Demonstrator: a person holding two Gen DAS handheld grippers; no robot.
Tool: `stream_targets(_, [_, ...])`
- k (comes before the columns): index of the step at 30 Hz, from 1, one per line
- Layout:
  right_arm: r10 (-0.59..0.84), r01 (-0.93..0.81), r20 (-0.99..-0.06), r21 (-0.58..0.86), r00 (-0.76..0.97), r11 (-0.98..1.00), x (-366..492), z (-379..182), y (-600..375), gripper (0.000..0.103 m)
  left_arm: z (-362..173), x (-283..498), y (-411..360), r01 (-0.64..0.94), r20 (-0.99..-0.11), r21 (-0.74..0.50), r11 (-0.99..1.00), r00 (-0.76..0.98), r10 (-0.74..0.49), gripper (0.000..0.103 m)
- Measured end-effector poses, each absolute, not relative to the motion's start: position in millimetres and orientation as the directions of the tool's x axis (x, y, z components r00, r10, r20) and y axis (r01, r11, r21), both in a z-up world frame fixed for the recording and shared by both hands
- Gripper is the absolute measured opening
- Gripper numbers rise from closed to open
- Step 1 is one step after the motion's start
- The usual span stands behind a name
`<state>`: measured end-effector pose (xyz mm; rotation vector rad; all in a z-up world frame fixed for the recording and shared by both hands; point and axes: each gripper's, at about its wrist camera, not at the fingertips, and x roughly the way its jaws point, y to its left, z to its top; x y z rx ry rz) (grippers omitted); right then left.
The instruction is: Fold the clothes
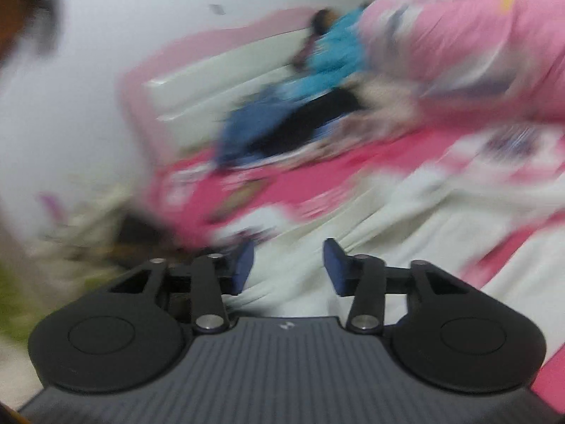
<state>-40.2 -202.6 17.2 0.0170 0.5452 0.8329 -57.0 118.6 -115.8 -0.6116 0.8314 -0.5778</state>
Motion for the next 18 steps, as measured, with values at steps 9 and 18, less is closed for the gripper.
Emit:
stream_targets(9, [0.485,-0.814,-0.7,-0.245,0.524,0.526,71,-14,-74,0.042,-115,-75,159,0.185,-0.45,-0.711,0.678,0.621,-0.641,0.013])
stream_targets(18, [0.519,-0.913,-0.774,-0.184,0.363,0.364,122,-55,17,0.039,-136,-76,173,0.131,-0.435,-0.774,0.619,0.6,-0.671,0.022])
